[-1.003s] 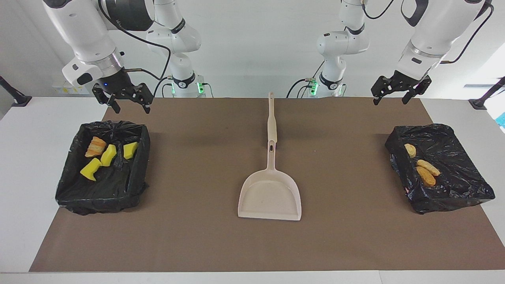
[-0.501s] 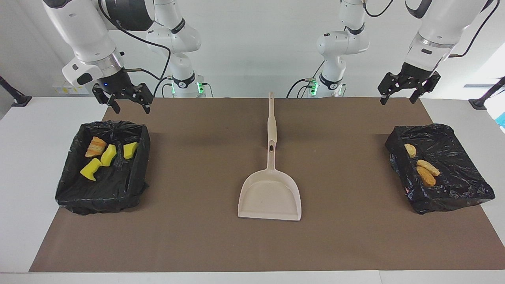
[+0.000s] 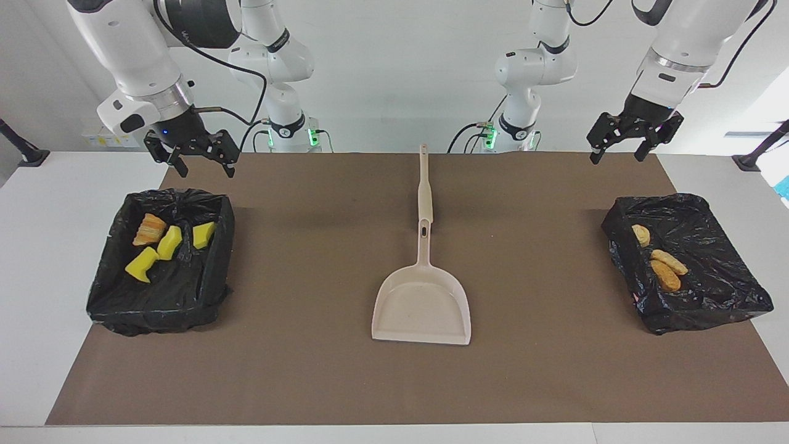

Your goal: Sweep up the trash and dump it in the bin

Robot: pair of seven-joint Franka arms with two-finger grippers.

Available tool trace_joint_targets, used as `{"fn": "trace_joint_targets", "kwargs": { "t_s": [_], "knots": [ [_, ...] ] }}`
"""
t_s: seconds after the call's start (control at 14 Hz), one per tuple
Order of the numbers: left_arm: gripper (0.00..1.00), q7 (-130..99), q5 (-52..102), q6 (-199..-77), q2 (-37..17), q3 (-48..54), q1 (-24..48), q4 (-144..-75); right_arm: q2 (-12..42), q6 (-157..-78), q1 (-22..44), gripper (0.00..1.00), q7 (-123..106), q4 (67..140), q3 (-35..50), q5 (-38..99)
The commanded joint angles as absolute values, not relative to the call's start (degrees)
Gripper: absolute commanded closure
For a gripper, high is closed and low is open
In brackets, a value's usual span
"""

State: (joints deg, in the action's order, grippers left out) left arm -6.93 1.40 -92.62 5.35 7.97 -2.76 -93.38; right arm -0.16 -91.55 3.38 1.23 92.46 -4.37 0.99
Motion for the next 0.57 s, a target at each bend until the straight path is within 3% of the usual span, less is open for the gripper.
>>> {"fn": "trace_joint_targets", "kwargs": {
  "t_s": [0.0,0.5],
  "knots": [
    [0.00,-7.9,1.7,-92.8,5.7,8.3,-3.4,-93.4,-0.4,-90.9,3.0,0.00,2.0,92.5,-4.3,1.9],
    [0.00,-7.9,1.6,-91.9,6.1,7.6,-3.5,-93.4,-0.4,-87.8,2.6,0.00,0.7,91.6,-5.4,-3.7]
  ]
}}
